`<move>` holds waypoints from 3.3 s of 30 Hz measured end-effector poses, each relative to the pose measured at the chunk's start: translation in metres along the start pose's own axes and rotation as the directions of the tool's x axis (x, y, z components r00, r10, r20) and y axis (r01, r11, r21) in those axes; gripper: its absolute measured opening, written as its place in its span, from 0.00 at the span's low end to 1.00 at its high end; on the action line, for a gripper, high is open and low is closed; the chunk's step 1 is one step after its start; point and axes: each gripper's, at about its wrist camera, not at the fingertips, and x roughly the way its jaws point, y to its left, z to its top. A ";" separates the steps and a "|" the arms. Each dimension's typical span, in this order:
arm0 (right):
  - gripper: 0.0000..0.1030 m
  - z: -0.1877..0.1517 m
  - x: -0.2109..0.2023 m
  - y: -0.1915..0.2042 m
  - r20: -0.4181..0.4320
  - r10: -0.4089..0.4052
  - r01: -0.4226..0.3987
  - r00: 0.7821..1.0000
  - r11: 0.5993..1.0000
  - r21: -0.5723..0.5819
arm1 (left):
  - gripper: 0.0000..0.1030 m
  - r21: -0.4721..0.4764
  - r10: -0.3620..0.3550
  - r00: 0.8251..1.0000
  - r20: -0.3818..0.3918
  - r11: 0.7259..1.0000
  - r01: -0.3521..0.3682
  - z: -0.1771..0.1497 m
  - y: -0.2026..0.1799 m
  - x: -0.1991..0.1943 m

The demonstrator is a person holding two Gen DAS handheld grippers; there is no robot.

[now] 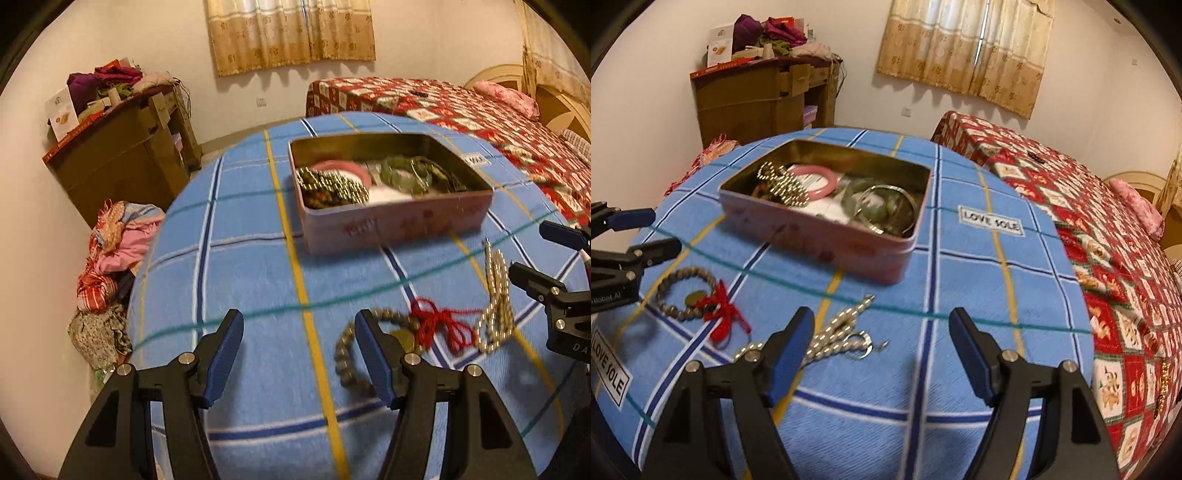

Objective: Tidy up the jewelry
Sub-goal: 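Move both tools back from the tin toward the remaining jewelry, then grasp the grey bead bracelet with the left tool while the right tool grasps the pearl necklace, then lift and carry the grey bracelet with the left tool while the right tool carries the pearls to the tin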

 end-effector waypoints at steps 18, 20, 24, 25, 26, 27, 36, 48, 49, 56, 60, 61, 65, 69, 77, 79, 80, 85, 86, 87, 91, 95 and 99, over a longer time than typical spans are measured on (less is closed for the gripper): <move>0.62 -0.017 0.007 0.024 -0.052 0.088 -0.090 0.995 0.995 -0.044 | 0.08 0.052 -0.052 0.999 -0.011 0.997 0.052 -0.009 -0.001 0.012; 0.57 -0.017 0.007 0.024 -0.052 0.106 -0.108 0.993 0.993 -0.041 | 0.08 0.043 -0.070 0.997 -0.012 0.997 0.071 -0.008 0.001 0.011; 0.45 -0.018 0.008 0.023 -0.055 0.132 -0.133 0.990 0.991 -0.022 | 0.08 -0.002 -0.107 0.994 0.033 0.994 0.107 0.003 0.012 -0.004; 0.44 -0.018 0.008 0.022 -0.056 0.136 -0.137 0.989 0.990 -0.016 | 0.08 -0.010 -0.110 0.993 0.049 0.994 0.111 0.006 0.014 -0.010; 0.41 -0.018 0.008 0.022 -0.057 0.139 -0.140 0.989 0.990 -0.013 | 0.08 -0.014 -0.106 0.992 0.062 0.994 0.107 0.008 0.016 -0.014; 0.38 -0.017 0.008 0.022 -0.057 0.142 -0.142 0.988 0.990 -0.012 | 0.08 -0.017 -0.098 0.992 0.077 0.995 0.100 0.011 0.018 -0.019; 0.16 -0.018 0.006 0.023 -0.048 0.149 -0.150 0.988 0.989 -0.017 | 0.08 -0.028 -0.118 0.983 0.140 0.992 0.123 0.020 0.021 -0.039; 0.21 -0.017 0.008 0.017 -0.054 0.159 -0.159 0.986 0.987 0.012 | 0.08 -0.079 -0.161 0.983 0.088 0.983 0.168 0.018 0.032 -0.023; 0.21 -0.017 0.009 0.018 -0.055 0.159 -0.159 0.986 0.987 0.011 | 0.08 -0.080 -0.166 0.982 0.092 0.982 0.173 0.017 0.031 -0.023; 0.34 -0.017 0.010 0.010 -0.050 0.169 -0.167 0.984 0.985 0.050 | 0.08 -0.072 -0.185 0.969 0.162 0.977 0.199 0.024 0.031 -0.046; 0.42 -0.015 0.010 0.013 -0.049 0.180 -0.178 0.982 0.983 0.045 | 0.08 -0.072 -0.163 0.971 0.175 0.981 0.177 0.026 0.032 -0.051; 0.44 -0.014 0.011 0.015 -0.047 0.179 -0.177 0.983 0.983 0.040 | 0.08 -0.067 -0.164 0.969 0.183 0.982 0.179 0.027 0.030 -0.054; 0.48 -0.012 0.016 0.020 -0.055 0.172 -0.171 0.984 0.985 0.025 | 0.08 -0.039 -0.142 0.969 0.202 0.987 0.153 0.031 0.024 -0.057; 0.33 -0.013 0.018 0.020 -0.069 0.179 -0.178 0.981 0.984 0.020 | 0.08 -0.052 -0.132 0.975 0.180 0.988 0.144 0.030 0.026 -0.047; 0.14 -0.017 0.015 0.017 -0.078 0.207 -0.206 0.975 0.978 0.016 | 0.08 -0.062 -0.122 0.982 0.146 0.989 0.132 0.025 0.028 -0.035; 0.13 -0.017 0.013 0.017 -0.074 0.207 -0.206 0.976 0.978 0.016 | 0.08 -0.063 -0.126 0.982 0.142 0.989 0.136 0.024 0.029 -0.034; 0.11 -0.017 0.013 0.018 -0.072 0.204 -0.204 0.976 0.979 0.015 | 0.08 -0.062 -0.126 0.982 0.140 0.989 0.135 0.024 0.029 -0.033; 0.08 -0.016 0.007 0.017 -0.052 0.194 -0.194 0.980 0.981 0.011 | 0.08 -0.063 -0.127 0.983 0.133 0.989 0.136 0.023 0.029 -0.031; 0.08 -0.016 0.006 0.017 -0.046 0.194 -0.194 0.980 0.981 0.012 | 0.08 -0.064 -0.128 0.983 0.132 0.988 0.137 0.023 0.029 -0.031; 0.08 -0.015 0.005 0.016 -0.039 0.194 -0.194 0.980 0.981 0.014 | 0.08 -0.063 -0.127 0.983 0.132 0.989 0.136 0.023 0.029 -0.031; 0.08 -0.012 -0.003 0.013 -0.008 0.192 -0.191 0.981 0.981 0.019 | 0.08 -0.063 -0.127 0.983 0.135 0.989 0.136 0.023 0.030 -0.031; 0.08 -0.008 -0.008 0.009 0.021 0.189 -0.190 0.982 0.981 0.028 | 0.08 -0.062 -0.125 0.982 0.139 0.989 0.135 0.022 0.030 -0.031; 0.08 -0.003 -0.013 0.005 0.049 0.183 -0.185 0.982 0.982 0.032 | 0.08 -0.064 -0.125 0.982 0.143 0.989 0.135 0.023 0.029 -0.032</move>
